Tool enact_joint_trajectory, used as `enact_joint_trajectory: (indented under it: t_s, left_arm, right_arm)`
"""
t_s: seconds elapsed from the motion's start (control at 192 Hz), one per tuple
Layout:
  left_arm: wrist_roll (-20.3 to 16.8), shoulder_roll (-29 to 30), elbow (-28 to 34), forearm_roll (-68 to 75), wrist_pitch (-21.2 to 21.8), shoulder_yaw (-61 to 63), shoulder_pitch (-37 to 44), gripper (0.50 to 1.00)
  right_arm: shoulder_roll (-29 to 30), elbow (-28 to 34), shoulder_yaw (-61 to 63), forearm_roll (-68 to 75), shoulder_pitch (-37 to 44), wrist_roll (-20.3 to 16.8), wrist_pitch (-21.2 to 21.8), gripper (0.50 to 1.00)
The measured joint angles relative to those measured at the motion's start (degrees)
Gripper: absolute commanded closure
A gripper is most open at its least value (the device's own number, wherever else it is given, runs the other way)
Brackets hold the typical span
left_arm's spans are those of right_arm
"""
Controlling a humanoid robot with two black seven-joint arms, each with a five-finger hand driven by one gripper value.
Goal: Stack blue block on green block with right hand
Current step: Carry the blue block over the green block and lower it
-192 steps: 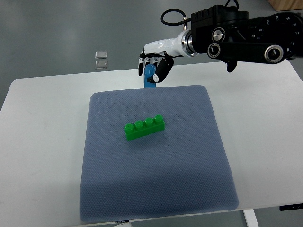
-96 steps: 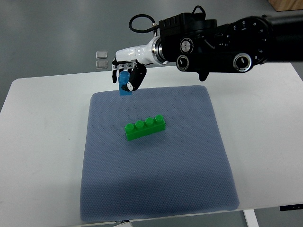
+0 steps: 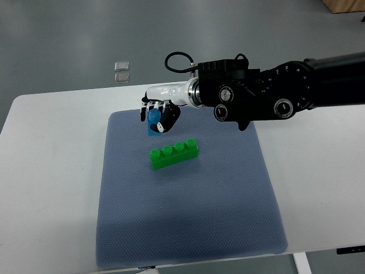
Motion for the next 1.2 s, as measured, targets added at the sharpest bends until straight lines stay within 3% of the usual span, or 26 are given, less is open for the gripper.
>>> enact_joint_trajectory:
  t_s: [1.198]
  left_arm:
    - [0.0, 0.0, 0.2, 0.0, 0.0, 0.5, 0.1, 0.500]
  right_arm:
    - [-2.2, -0.3, -2.0, -6.0, -6.6, 0.1, -1.5, 0.908]
